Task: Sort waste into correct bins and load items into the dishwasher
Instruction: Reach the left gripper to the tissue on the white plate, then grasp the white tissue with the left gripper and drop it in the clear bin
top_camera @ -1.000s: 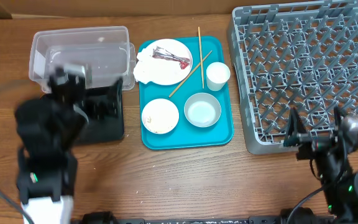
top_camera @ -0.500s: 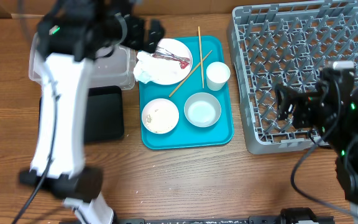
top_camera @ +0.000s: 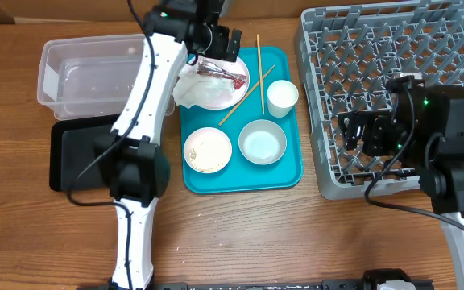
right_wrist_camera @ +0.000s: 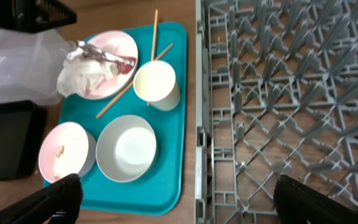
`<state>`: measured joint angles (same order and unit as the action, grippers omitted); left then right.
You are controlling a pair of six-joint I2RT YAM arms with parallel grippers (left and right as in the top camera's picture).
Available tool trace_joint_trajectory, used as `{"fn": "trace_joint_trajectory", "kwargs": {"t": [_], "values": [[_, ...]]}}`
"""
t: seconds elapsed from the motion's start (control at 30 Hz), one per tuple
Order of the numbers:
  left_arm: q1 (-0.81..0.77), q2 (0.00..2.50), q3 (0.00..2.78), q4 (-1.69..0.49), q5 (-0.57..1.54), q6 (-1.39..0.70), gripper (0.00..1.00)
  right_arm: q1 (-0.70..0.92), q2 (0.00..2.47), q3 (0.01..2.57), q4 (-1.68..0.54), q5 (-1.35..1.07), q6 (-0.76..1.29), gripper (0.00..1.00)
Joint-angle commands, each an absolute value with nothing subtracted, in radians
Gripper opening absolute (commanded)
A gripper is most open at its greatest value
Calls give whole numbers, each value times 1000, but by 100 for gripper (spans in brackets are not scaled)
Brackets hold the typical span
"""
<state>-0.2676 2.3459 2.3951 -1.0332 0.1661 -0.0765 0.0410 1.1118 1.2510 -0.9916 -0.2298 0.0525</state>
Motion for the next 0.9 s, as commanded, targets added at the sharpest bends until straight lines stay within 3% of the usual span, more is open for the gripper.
{"fn": "trace_joint_trajectory", "kwargs": {"t": [0.0,0.37,0.87], "values": [[-299,2405,2418,-1001,-16,-241,100,46,1121,1277,-1002,-242,57,100],[-300,2488,2417,-1023,0,-61,100,46,1122,1277,-1009,-242,57,100],[-302,2499,2336,-1020,-44,-360,100,46,1122,1277,-1009,-242,57,100]]}}
